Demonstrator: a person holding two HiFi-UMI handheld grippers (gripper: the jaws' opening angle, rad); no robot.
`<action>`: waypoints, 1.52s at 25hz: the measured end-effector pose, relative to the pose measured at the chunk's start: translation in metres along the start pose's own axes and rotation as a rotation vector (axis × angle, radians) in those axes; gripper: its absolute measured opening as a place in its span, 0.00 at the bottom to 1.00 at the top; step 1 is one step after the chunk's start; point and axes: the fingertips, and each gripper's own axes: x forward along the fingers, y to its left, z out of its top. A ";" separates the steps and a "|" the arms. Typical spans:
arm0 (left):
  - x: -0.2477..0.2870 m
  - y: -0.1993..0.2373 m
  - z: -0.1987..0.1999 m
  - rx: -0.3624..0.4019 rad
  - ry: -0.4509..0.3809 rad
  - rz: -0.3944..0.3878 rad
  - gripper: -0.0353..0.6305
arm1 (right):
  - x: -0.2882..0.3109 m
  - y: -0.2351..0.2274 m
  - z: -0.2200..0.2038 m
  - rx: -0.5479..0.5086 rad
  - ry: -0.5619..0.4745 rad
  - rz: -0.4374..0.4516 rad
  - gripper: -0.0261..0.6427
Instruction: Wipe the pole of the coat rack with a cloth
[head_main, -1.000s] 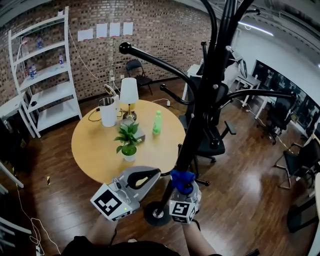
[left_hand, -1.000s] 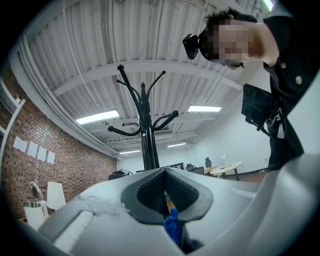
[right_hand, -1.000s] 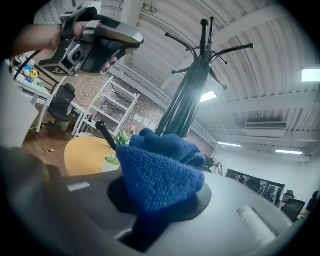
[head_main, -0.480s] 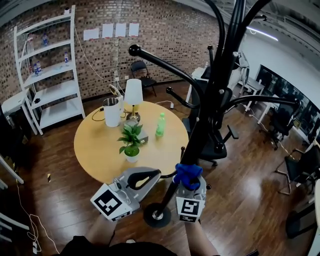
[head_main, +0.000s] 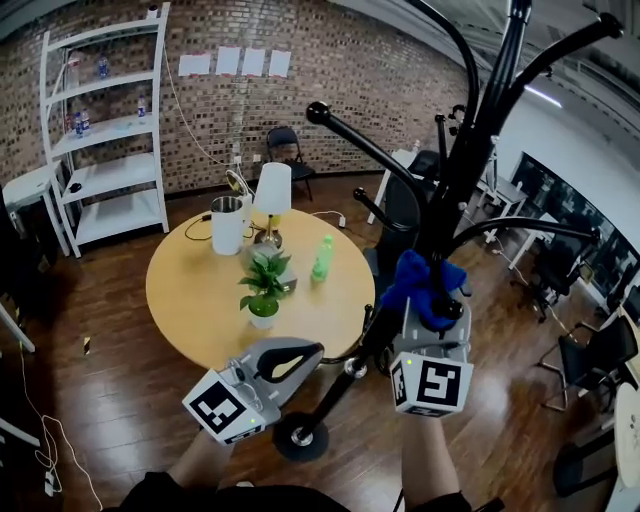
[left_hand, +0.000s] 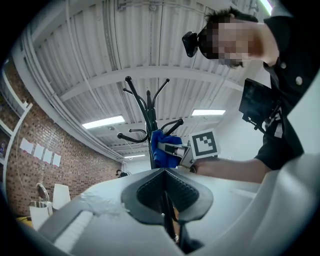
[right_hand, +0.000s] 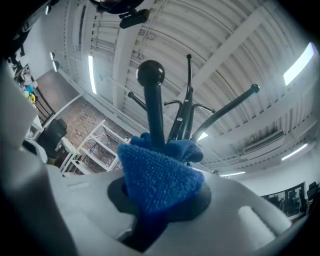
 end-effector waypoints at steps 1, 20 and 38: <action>-0.001 0.001 0.001 -0.001 -0.004 0.006 0.06 | 0.001 -0.001 0.003 -0.001 0.001 0.002 0.16; 0.006 -0.013 -0.010 -0.022 0.027 -0.035 0.06 | -0.091 0.083 -0.198 0.043 0.426 0.086 0.16; -0.008 -0.019 -0.012 -0.018 0.072 -0.032 0.06 | -0.124 0.113 -0.265 -0.207 0.564 0.112 0.16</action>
